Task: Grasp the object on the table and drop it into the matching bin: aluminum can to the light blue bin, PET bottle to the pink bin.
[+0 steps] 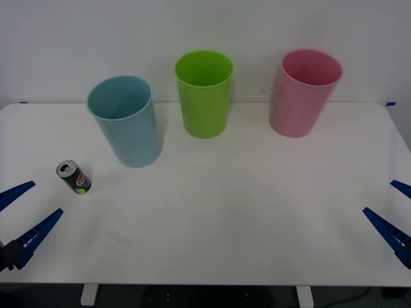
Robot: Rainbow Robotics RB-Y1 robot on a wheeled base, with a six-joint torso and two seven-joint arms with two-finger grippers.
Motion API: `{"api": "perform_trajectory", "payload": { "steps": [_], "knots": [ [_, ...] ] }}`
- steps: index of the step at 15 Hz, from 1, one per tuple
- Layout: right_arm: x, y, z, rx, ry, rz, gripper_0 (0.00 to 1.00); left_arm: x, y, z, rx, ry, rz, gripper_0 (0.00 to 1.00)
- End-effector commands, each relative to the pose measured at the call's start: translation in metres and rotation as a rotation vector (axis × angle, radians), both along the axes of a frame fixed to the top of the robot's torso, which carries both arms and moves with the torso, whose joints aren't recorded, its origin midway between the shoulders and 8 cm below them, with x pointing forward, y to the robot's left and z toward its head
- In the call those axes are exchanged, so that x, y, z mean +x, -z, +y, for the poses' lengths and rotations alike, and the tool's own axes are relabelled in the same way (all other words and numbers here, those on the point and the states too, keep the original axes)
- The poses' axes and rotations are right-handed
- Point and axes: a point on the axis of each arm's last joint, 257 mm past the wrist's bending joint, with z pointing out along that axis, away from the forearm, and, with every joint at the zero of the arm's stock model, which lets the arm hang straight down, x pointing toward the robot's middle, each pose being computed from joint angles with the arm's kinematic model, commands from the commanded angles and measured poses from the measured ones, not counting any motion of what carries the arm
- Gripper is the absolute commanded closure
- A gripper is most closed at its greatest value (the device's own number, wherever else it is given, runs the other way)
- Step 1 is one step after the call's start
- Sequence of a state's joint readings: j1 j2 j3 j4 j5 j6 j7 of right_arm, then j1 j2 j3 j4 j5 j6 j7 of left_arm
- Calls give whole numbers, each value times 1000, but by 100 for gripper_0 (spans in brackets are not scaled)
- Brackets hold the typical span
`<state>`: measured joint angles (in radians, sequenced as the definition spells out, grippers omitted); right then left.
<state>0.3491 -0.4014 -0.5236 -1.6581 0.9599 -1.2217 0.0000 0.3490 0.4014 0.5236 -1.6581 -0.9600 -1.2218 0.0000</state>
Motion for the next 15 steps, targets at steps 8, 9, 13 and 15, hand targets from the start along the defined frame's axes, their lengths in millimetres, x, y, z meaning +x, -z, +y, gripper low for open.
{"api": "perform_trajectory", "payload": {
  "steps": [8,9,13,15],
  "knots": [
    [0,0,0,0,0,0,0,-4,5,7,-49,-42,9,0],
    [0,0,0,0,0,0,0,-5,8,11,-45,-57,15,0],
    [0,0,0,0,0,0,0,-2,18,26,-28,-130,36,0],
    [0,0,0,0,0,0,0,-2,26,28,1,-146,48,0]
  ]
}}
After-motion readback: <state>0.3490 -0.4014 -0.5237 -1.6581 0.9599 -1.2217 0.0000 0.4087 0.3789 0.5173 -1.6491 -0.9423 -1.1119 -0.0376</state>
